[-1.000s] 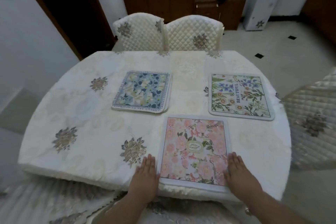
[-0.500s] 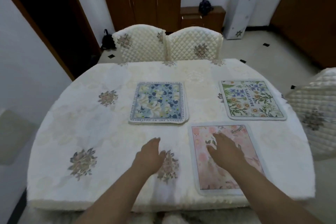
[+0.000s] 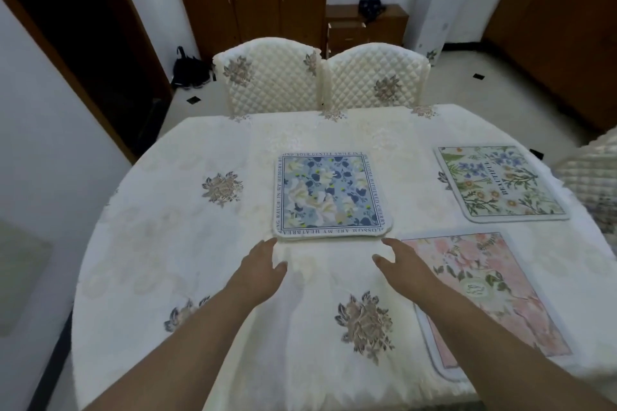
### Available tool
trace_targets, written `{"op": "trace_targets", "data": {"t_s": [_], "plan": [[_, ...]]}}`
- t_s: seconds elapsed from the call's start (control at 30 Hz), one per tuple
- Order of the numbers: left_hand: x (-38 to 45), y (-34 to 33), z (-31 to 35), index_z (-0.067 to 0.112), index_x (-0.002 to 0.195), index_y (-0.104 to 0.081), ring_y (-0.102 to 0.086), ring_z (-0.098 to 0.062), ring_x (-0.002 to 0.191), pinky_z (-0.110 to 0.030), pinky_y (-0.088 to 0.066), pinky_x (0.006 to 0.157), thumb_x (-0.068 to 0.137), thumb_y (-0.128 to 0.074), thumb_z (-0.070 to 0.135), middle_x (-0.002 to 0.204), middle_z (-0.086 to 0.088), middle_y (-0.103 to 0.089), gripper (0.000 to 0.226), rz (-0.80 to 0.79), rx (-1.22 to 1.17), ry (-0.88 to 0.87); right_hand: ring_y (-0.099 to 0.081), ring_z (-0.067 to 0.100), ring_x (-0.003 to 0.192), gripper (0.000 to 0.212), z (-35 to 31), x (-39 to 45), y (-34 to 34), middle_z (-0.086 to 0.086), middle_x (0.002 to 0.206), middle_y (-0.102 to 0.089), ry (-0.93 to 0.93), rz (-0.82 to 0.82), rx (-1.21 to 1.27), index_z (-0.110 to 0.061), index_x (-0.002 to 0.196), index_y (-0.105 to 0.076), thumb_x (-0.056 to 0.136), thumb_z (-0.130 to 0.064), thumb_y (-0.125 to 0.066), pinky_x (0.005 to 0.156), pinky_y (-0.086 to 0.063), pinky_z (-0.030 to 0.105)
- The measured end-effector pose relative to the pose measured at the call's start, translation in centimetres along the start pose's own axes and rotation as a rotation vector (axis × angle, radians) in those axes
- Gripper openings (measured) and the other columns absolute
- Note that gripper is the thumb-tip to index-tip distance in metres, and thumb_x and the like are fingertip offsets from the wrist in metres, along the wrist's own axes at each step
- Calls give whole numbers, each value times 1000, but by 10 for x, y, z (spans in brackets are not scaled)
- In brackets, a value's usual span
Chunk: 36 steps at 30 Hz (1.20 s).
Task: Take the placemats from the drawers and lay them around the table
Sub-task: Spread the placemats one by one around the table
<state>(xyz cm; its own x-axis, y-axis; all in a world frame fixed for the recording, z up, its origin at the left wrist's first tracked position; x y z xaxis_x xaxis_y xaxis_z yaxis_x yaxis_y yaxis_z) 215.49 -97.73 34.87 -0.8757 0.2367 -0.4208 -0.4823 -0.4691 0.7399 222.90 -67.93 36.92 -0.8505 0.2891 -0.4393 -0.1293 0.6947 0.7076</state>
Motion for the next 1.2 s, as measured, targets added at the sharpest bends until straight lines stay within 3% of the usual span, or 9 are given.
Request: {"op": "trace_targets", "data": {"t_s": [0.27,0.37,0.47,0.57,0.63,0.77,0.9,1.03,1.2], "plan": [[71,-2,1,22,160,-22,-42,-29,141,-32,-41,98,101,-55,37,161,-9,-36,70,44,-407,229,-41,30,140,63,5,93,8,12,157,-37,-128,76,296,-10,153,-35,99,-33,-58,109,-36,36],[96,1,2,14,158,-28,-45,-28,139,-35,-39,108,100,-56,34,158,-9,-41,68,103,-486,282,-50,32,131,49,8,119,10,8,124,-54,-161,63,245,-1,138,-49,100,-30,-56,97,-41,32],[115,6,9,11,124,-56,-59,-23,106,-23,-48,75,98,-58,27,120,-3,-64,31,199,-441,280,-62,35,103,25,9,138,12,7,96,-61,-123,118,26,-10,94,-57,95,-35,-57,82,-43,36],[123,12,13,16,129,-52,-63,-17,84,-21,-43,59,94,-65,24,109,-2,-65,38,309,-549,275,-58,33,115,39,12,151,7,11,118,-66,-90,165,-92,-13,122,-61,92,-38,-61,97,-36,37],[126,12,15,22,139,-40,-66,-18,86,-29,-51,63,94,-66,22,118,-8,-66,52,282,-598,262,-59,33,112,47,14,155,5,14,123,-62,-101,183,-7,-19,129,-57,88,-39,-68,94,-41,36],[125,7,19,43,147,-29,-72,-23,95,-39,-64,72,90,-57,2,123,3,-63,76,69,-736,200,-60,22,71,30,15,150,7,14,110,-57,-112,211,311,-23,109,-59,83,-18,-74,54,-43,27],[91,14,-10,34,148,-49,-67,-17,109,-35,-58,89,87,-56,3,141,5,-57,69,62,-542,161,-64,19,82,45,10,116,-13,3,117,-59,-98,76,355,-29,124,-56,86,-9,-68,57,-50,30],[27,10,-62,38,143,-56,-59,-14,121,-27,-47,93,89,-64,10,142,7,-57,61,79,-398,96,-70,27,78,44,7,60,-58,0,111,-63,-92,14,275,-35,122,-53,87,-10,-65,66,-58,44],[-42,-6,-138,42,142,-53,-50,-11,132,-36,-44,110,97,-66,25,139,19,-49,50,26,-319,61,-69,26,70,45,0,-11,-121,-8,102,-62,-144,-24,234,-38,118,-51,85,-8,-61,59,-55,37]]}}
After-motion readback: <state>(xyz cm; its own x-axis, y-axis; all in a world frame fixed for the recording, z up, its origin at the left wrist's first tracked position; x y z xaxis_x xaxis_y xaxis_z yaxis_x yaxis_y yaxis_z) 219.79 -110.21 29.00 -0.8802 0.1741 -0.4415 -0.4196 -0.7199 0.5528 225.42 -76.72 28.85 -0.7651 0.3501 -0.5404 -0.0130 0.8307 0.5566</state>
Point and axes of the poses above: each hand's wrist, its own x-axis towards the middle knuckle, its own y-axis out of the back of the hand, z = x × y, the point moved 6 cm from there along x, towards the middle knuckle
